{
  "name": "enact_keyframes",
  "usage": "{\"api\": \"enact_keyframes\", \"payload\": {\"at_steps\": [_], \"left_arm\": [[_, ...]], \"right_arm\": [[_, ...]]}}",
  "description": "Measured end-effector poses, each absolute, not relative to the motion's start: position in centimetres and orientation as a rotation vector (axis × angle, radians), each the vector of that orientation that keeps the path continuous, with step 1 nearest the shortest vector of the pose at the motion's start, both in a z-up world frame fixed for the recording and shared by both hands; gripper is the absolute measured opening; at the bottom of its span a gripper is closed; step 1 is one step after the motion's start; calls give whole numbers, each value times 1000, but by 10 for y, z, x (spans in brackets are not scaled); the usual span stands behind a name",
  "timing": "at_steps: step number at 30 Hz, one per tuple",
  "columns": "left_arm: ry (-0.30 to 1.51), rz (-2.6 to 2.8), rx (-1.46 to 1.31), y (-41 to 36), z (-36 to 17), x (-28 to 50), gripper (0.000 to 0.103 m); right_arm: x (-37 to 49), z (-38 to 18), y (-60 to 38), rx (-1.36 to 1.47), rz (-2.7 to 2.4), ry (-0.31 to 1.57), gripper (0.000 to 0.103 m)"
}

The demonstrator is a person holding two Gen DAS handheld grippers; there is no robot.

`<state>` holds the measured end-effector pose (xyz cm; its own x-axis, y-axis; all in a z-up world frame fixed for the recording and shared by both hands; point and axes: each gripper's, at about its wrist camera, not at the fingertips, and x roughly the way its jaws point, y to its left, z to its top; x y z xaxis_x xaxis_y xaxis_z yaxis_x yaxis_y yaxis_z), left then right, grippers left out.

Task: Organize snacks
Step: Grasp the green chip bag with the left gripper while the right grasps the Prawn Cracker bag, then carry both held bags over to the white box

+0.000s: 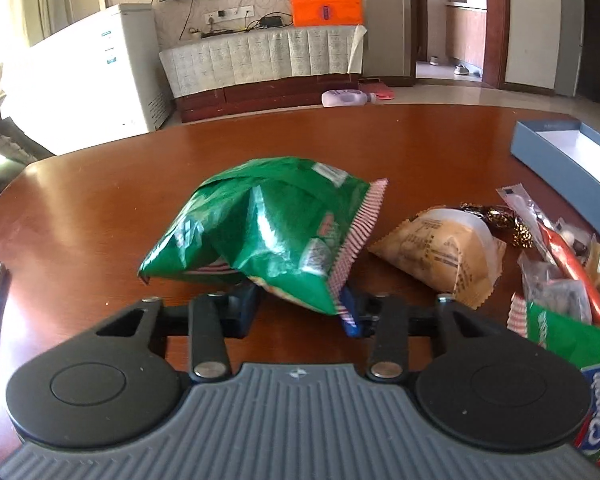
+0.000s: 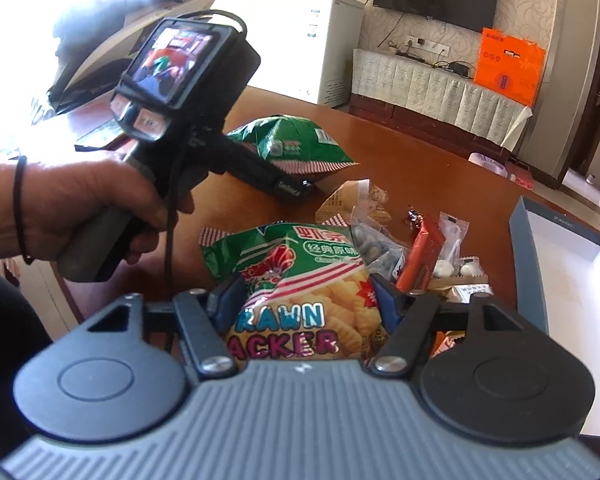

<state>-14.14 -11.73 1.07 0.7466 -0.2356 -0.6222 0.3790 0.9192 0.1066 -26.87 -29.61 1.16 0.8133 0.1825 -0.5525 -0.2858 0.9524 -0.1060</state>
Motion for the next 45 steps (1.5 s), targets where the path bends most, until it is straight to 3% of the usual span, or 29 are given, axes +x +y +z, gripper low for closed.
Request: {"api": "enact_keyframes", "payload": {"at_steps": [3, 9, 16, 23, 28, 29, 31, 32, 33, 40, 45], "left_arm": [[632, -340, 261, -120, 7, -144, 31], [613, -341, 271, -125, 2, -153, 24], [589, -334, 247, -114, 2, -160, 20], [567, -341, 322, -120, -2, -168, 18], [564, -381, 390, -129, -7, -184, 19], [571, -379, 419, -133, -12, -188, 24], [509, -340, 521, -144, -15, -198, 65], [480, -320, 551, -147, -16, -202, 99], [447, -321, 565, -149, -16, -206, 103], [342, -273, 622, -153, -11, -210, 103], [401, -277, 604, -153, -18, -193, 103]], "right_arm": [[-274, 17, -299, -175, 237, 529, 66], [-279, 27, -310, -152, 178, 468, 64], [-289, 31, -317, -188, 155, 426, 63], [-275, 47, -349, 60, 101, 371, 63], [-260, 43, -344, 55, 85, 375, 63], [-256, 41, -344, 58, 88, 383, 63], [-250, 38, -340, 50, 88, 393, 63], [-248, 37, -338, 47, 92, 396, 63], [-243, 36, -337, 43, 96, 399, 63], [-231, 32, -345, 62, 103, 410, 63], [-228, 30, -351, 91, 105, 406, 63]]}}
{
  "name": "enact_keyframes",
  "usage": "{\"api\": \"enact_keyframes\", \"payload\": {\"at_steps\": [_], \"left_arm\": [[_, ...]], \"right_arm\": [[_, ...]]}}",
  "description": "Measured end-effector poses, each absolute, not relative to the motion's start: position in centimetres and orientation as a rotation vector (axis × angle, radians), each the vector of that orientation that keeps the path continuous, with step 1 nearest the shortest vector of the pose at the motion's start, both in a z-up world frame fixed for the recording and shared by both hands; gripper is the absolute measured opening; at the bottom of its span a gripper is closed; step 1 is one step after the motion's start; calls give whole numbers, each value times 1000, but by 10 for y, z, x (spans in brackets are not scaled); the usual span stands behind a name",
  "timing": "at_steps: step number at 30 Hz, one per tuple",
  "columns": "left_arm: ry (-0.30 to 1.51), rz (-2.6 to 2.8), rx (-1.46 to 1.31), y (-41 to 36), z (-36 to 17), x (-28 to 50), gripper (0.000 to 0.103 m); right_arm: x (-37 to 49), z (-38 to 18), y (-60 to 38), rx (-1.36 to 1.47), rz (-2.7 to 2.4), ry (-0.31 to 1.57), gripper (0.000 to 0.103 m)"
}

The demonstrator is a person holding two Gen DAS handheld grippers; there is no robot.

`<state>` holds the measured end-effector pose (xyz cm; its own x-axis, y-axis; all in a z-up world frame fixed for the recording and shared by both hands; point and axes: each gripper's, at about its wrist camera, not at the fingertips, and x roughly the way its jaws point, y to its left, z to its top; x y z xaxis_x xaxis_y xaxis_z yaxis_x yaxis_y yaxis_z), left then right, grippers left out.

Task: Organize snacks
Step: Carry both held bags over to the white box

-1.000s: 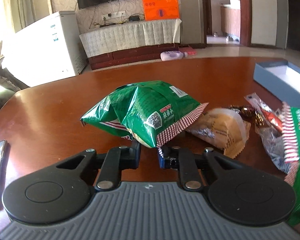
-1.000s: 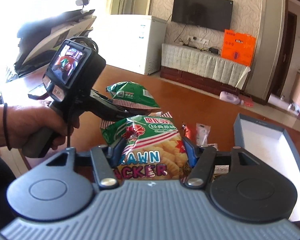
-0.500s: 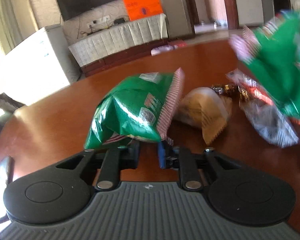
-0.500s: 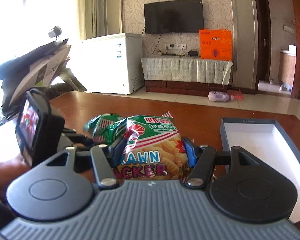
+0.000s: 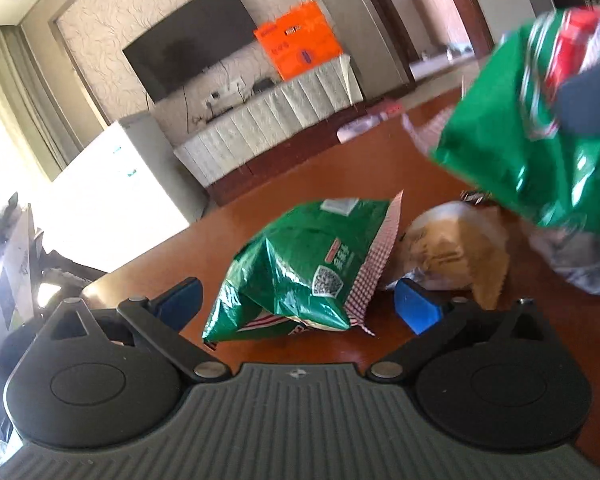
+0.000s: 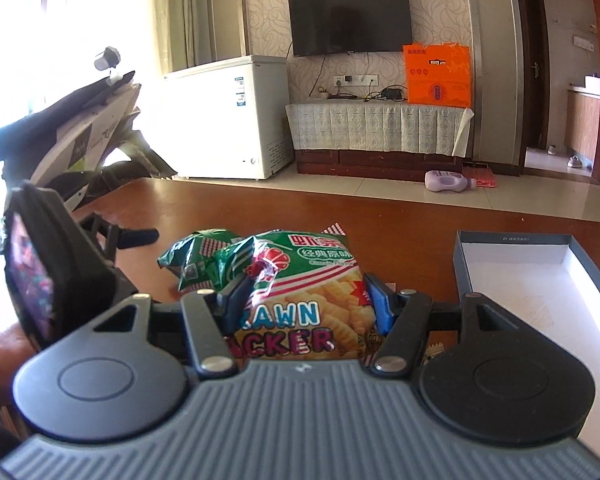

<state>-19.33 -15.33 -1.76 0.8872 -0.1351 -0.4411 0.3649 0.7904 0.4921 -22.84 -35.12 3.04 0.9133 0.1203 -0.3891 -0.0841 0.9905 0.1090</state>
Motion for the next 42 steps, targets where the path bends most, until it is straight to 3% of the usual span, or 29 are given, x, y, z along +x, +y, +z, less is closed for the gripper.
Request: {"api": "enact_keyframes", "payload": {"at_steps": [4, 6, 14, 27, 42], "left_arm": [[416, -339, 609, -157, -16, -179, 100], [427, -360, 607, -157, -15, -174, 66], [407, -361, 638, -154, -15, -175, 54], [329, -320, 647, -166, 16, -194, 53], [274, -387, 671, -230, 31, -222, 53]], "right_arm": [[-224, 29, -351, 94, 106, 408, 63], [-223, 27, -351, 97, 108, 407, 63], [-221, 28, -352, 110, 120, 407, 63], [-236, 43, -373, 131, 105, 354, 63], [-272, 55, -420, 170, 8, 292, 63]]}}
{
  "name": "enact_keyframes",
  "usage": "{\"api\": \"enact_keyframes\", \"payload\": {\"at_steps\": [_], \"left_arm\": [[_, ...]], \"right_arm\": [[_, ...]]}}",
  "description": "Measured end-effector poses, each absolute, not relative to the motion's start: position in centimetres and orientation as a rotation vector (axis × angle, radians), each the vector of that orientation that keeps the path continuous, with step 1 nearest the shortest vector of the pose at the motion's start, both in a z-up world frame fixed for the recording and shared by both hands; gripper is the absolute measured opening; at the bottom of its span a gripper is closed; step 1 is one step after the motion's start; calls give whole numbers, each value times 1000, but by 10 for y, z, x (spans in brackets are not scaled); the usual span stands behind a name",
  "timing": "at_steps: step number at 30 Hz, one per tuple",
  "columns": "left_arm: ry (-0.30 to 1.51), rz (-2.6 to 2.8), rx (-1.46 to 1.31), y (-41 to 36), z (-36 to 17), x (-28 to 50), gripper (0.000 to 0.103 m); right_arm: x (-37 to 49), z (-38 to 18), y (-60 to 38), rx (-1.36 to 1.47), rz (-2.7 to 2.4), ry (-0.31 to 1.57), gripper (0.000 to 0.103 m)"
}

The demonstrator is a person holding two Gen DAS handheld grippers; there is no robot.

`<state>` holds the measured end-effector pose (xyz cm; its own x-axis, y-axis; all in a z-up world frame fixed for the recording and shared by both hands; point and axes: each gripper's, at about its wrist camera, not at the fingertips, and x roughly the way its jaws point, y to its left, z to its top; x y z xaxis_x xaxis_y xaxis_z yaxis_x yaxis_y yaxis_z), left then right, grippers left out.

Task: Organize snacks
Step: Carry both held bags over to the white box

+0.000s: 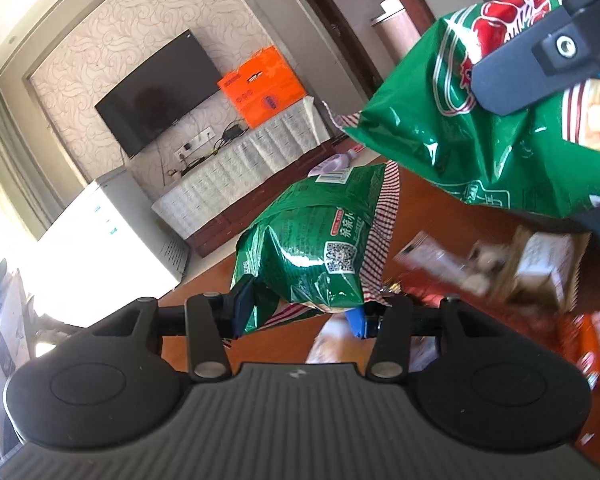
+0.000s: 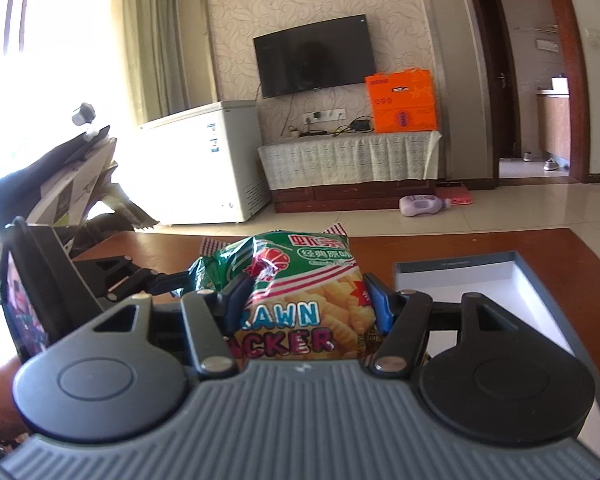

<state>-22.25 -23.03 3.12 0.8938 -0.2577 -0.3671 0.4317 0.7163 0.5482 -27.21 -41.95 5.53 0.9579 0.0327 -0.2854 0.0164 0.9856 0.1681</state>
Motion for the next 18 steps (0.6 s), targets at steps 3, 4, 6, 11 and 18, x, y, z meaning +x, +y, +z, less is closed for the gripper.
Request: {"api": "enact_keyframes", "payload": {"at_steps": [3, 4, 6, 11, 18], "left_arm": [[261, -406, 661, -249, 35, -226, 53], [258, -414, 661, -256, 36, -227, 53], [249, -432, 661, -267, 38, -229, 53], [232, -483, 658, -293, 40, -235, 53], [220, -526, 653, -329, 38, -240, 53]], "right_arm": [[-279, 57, -430, 184, -13, 281, 63], [-282, 58, -433, 187, -22, 278, 63], [-286, 58, -439, 195, -38, 273, 63], [-295, 56, -452, 201, -71, 261, 63], [-309, 53, -475, 215, -126, 253, 63]]}}
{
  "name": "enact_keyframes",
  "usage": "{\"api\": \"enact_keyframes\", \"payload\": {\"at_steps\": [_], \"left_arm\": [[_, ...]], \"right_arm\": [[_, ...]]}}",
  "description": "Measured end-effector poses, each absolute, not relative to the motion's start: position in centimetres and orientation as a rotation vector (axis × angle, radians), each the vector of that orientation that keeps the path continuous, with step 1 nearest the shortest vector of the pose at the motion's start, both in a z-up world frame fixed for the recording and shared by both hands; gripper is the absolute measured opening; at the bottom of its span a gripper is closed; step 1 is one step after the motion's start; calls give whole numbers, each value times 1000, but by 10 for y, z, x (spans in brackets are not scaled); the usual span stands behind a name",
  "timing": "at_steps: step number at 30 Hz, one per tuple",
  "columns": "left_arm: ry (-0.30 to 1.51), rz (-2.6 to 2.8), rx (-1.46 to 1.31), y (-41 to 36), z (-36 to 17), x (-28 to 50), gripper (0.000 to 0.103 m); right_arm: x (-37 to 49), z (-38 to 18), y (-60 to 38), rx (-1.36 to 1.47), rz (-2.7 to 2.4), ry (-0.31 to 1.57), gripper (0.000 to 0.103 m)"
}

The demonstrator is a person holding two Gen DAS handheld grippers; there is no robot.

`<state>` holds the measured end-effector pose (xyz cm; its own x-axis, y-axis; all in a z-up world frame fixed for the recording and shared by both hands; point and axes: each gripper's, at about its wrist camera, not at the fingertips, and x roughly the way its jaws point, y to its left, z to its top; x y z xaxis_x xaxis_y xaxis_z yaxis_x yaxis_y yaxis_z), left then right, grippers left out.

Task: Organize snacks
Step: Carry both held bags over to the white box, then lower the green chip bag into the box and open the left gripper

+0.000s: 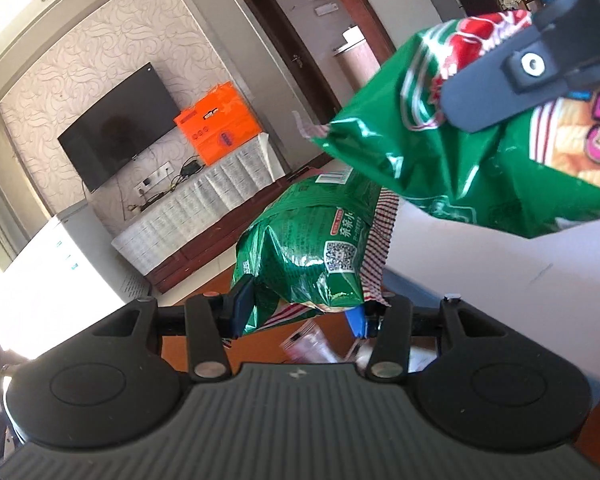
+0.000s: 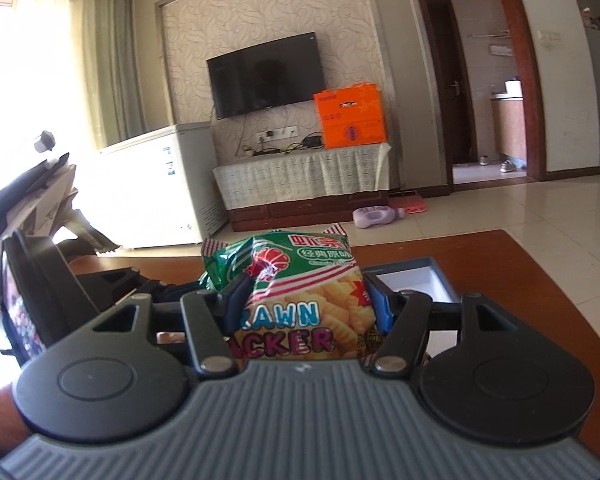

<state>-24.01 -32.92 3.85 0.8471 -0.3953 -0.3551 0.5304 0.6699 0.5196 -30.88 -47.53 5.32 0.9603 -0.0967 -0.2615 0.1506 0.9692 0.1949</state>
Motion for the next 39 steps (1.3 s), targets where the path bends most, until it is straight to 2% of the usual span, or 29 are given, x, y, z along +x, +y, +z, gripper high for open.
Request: {"api": "enact_keyframes", "payload": {"at_steps": [15, 35, 37, 39], "left_arm": [[182, -631, 595, -407, 30, -231, 53], [298, -673, 534, -481, 5, -126, 55], [298, -661, 552, -489, 2, -122, 57], [309, -660, 554, -495, -1, -121, 68]], "right_arm": [[-323, 46, -508, 241, -242, 257, 63], [-328, 36, -533, 356, -361, 245, 63], [-327, 36, -533, 356, -360, 248, 63], [-326, 35, -533, 354, -354, 257, 63]]}}
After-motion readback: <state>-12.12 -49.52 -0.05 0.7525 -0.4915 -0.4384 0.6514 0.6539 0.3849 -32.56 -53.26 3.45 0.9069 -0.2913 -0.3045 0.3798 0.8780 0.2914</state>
